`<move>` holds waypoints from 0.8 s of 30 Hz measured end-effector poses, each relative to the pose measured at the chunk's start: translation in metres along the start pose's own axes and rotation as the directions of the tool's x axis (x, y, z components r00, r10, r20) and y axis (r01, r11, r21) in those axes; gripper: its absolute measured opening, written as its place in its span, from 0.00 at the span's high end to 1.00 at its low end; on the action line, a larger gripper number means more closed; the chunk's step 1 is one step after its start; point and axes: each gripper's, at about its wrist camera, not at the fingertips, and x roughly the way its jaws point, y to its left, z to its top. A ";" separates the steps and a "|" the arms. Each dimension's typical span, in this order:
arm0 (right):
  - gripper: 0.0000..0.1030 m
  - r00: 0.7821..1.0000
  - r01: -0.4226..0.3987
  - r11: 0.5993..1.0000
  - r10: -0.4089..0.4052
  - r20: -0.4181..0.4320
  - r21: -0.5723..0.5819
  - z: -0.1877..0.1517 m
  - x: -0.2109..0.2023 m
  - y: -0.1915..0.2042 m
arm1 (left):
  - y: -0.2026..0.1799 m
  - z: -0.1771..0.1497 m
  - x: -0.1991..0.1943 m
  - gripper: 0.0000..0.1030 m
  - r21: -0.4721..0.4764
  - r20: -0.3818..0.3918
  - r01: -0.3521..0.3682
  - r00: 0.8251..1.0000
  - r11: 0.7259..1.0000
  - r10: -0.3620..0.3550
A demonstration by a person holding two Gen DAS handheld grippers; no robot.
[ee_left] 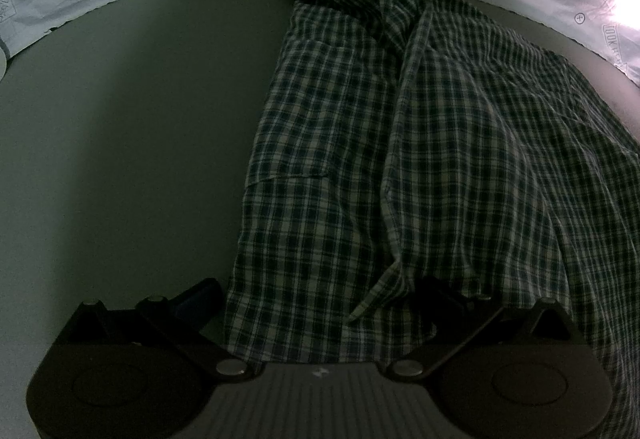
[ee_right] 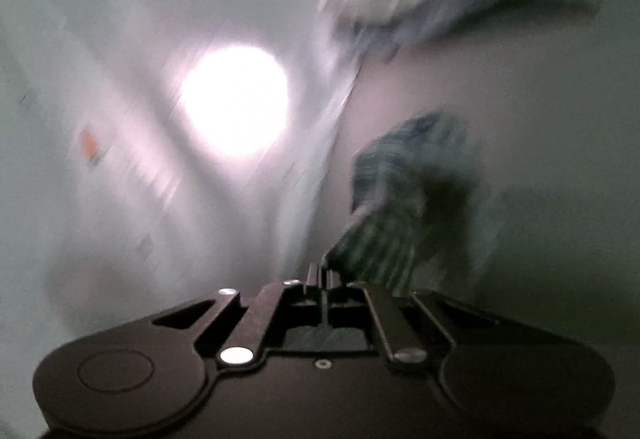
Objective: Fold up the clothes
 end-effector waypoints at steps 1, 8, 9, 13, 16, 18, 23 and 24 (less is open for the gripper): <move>0.98 0.999 -0.036 0.999 0.036 -0.033 -0.006 -0.007 0.004 0.007 | 0.000 0.000 0.000 0.00 0.000 0.003 0.000 1.000 1.000 0.000; 0.98 0.939 -0.149 0.987 0.122 -0.323 -0.060 -0.079 0.025 0.029 | -0.001 -0.003 -0.001 0.00 0.001 0.027 0.000 1.000 1.000 0.000; 0.98 0.921 -0.177 0.982 0.139 -0.364 -0.072 -0.088 0.026 0.033 | -0.001 -0.003 -0.002 0.00 0.000 0.027 0.000 1.000 1.000 0.000; 0.93 0.862 -0.170 0.976 0.082 -0.501 -0.132 -0.110 0.040 0.034 | -0.001 -0.003 -0.003 0.00 -0.006 0.029 -0.001 1.000 1.000 0.001; 0.81 0.874 -0.066 0.985 -0.019 -0.486 -0.156 -0.109 0.040 0.018 | -0.001 -0.002 -0.002 0.00 -0.005 0.019 0.002 1.000 1.000 -0.002; 0.61 0.886 -0.037 0.990 -0.030 -0.462 -0.135 -0.100 0.030 0.010 | -0.001 0.001 -0.003 0.00 -0.006 0.000 0.003 1.000 1.000 -0.003; 0.47 0.935 -0.036 0.989 -0.018 -0.353 -0.143 -0.070 -0.003 0.003 | 0.002 0.004 -0.033 0.00 -0.014 0.086 0.019 0.996 1.000 -0.018; 0.45 0.944 -0.021 0.985 -0.037 -0.326 -0.172 -0.065 -0.008 0.001 | 0.002 0.006 -0.042 0.00 -0.013 0.114 0.037 0.993 0.999 -0.036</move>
